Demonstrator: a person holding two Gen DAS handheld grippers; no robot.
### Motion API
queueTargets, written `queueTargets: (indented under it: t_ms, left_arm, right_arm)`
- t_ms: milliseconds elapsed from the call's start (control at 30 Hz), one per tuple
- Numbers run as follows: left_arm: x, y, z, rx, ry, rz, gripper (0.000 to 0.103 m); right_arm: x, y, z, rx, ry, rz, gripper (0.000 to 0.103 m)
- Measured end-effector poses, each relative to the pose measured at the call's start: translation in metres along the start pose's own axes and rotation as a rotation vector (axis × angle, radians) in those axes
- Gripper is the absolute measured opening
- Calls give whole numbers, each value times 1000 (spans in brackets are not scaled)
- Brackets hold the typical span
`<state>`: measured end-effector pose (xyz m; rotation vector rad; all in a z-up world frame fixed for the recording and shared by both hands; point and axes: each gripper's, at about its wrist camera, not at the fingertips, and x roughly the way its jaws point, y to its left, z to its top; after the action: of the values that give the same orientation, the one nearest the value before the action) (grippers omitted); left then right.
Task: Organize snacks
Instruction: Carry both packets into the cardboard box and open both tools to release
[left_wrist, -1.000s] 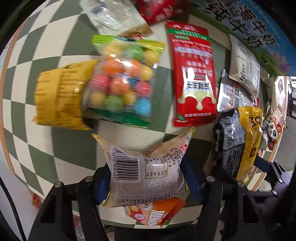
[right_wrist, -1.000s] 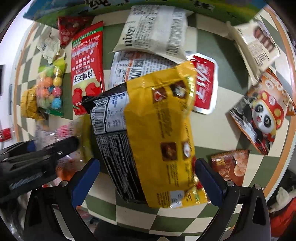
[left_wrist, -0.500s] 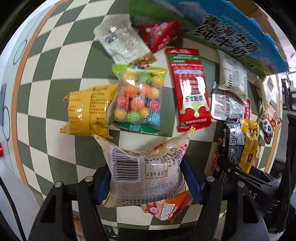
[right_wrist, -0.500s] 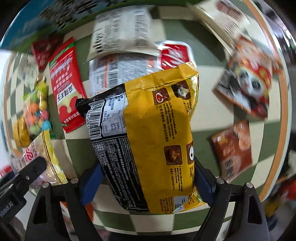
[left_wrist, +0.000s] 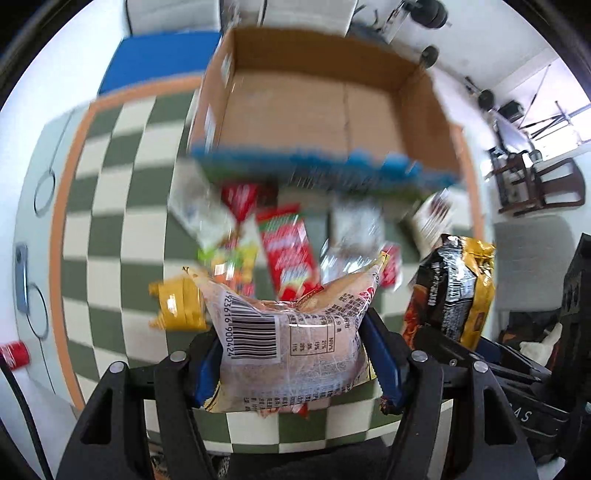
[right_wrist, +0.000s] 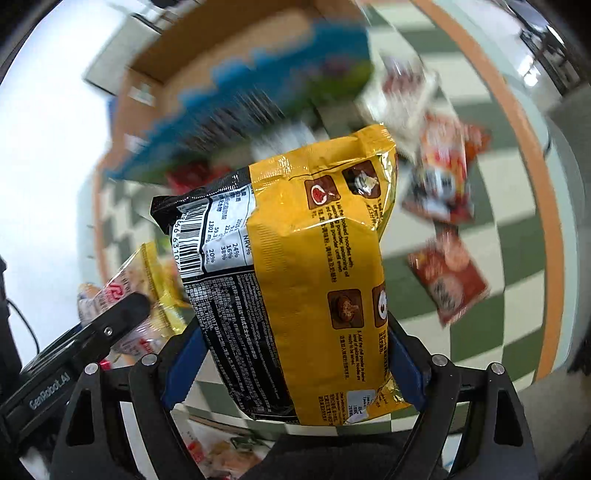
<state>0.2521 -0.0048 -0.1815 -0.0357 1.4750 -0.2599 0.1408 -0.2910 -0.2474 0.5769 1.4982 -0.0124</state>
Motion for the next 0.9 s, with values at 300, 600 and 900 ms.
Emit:
queueTargets:
  t_ms: [300, 600, 900]
  left_arm:
    - [-18, -21, 151, -3, -69, -6, 66]
    - [70, -10, 265, -38, 75, -57, 66]
    - [120, -15, 301, -37, 154, -54, 67]
  right_arm:
    - [-50, 42, 123, -73, -68, 49, 90]
    - [22, 89, 245, -76, -6, 9, 90]
    - [85, 91, 312, -82, 49, -53, 90]
